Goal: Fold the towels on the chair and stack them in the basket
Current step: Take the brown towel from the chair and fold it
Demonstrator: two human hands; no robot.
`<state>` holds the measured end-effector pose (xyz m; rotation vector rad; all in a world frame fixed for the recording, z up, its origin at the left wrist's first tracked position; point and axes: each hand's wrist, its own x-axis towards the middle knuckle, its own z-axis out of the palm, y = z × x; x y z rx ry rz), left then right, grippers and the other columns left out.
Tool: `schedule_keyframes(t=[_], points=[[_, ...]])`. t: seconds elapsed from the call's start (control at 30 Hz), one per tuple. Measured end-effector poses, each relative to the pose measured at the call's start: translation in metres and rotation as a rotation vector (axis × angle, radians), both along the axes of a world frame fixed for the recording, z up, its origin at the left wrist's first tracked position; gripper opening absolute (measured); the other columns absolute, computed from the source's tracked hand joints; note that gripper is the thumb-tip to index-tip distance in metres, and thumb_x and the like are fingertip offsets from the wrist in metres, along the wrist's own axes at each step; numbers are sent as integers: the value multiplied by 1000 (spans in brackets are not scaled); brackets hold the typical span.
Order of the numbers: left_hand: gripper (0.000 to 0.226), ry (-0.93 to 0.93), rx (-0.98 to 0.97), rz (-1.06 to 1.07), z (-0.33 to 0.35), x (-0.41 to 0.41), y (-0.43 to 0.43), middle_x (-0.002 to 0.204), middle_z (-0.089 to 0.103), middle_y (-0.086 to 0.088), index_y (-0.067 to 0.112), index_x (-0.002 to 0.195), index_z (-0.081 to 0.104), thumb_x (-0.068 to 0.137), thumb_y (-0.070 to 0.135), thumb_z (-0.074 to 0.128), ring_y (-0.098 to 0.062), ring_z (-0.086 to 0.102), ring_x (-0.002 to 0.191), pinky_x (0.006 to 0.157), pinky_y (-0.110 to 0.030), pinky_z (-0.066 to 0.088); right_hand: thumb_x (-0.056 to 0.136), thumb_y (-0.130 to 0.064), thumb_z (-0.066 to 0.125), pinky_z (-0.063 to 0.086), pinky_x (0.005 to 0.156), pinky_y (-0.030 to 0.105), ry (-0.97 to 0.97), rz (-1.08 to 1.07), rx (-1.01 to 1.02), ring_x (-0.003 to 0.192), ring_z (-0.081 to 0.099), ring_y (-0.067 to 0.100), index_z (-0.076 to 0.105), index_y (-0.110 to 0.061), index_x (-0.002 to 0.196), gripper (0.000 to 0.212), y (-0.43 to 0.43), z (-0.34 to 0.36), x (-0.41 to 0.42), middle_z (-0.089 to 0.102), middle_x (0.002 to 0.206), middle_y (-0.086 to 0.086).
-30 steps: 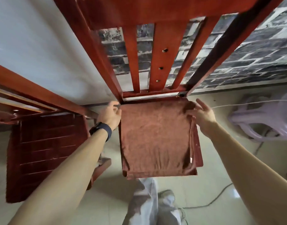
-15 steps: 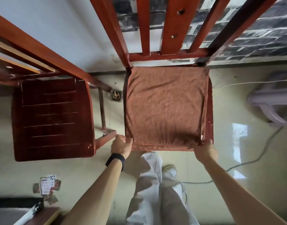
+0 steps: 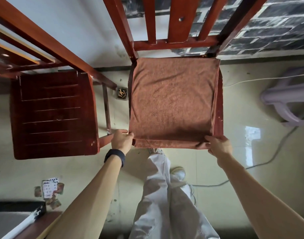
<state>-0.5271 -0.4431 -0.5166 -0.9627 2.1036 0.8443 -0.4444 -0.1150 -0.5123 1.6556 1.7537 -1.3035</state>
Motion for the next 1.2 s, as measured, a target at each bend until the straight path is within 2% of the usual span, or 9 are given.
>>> schedule_keyframes(t=[0.17,0.33,0.43,0.57,0.67,0.77,0.93,1.13,1.2], points=[[6,-44,131,181,24,13,-5,84,67,-10,13,86,69,88,19,68,-25,62,71,79,-37,56,83,-10,77,55,76,36,100,-150,-66,71,64,22,64,-16,85,14,7,32,13,66,77,6],[21,-131,55,93,13,28,-1,98,71,-15,21,69,59,89,25,62,-32,68,93,92,-47,55,83,-14,77,54,73,36,20,-127,-78,67,58,17,68,-12,99,18,12,16,34,63,75,5],[14,-187,160,175,-5,35,6,92,66,-7,21,78,61,92,22,63,-24,63,84,81,-39,56,84,-19,77,55,84,45,-29,-88,-78,71,57,20,71,-15,97,15,9,-7,38,61,75,5],[13,-162,259,295,-18,37,14,77,61,-3,16,82,63,94,13,61,-16,60,72,63,-27,46,89,-14,71,54,94,46,35,-154,-117,95,66,23,66,-16,96,9,7,-29,40,68,96,10],[2,-131,254,267,-17,41,8,71,63,-2,11,90,67,91,13,67,-14,58,59,54,-25,43,90,-14,71,57,87,41,57,-168,-87,90,68,25,66,-11,101,12,5,-31,43,70,91,10],[16,-102,255,282,-5,42,-4,75,68,-4,8,102,67,87,11,73,-12,61,55,58,-25,51,91,-10,69,58,73,30,72,-223,-80,81,68,25,65,-5,104,15,3,-18,46,68,81,9],[8,23,295,323,61,22,-8,66,68,0,8,94,69,87,8,72,-10,55,51,55,-21,49,89,-6,71,58,68,25,181,-269,-68,73,67,20,67,-2,100,12,11,50,33,68,80,11],[18,269,436,265,224,-24,-2,78,68,-10,14,93,67,82,2,73,-13,59,54,60,-27,48,89,-3,70,59,63,19,471,-387,-147,58,68,10,65,-11,96,13,28,210,-13,69,69,6],[15,319,466,220,282,-34,2,77,71,-7,18,91,70,84,5,72,-9,59,52,56,-22,49,92,1,64,57,65,19,573,-397,-195,59,67,9,66,-9,96,11,33,267,-25,67,74,6]])
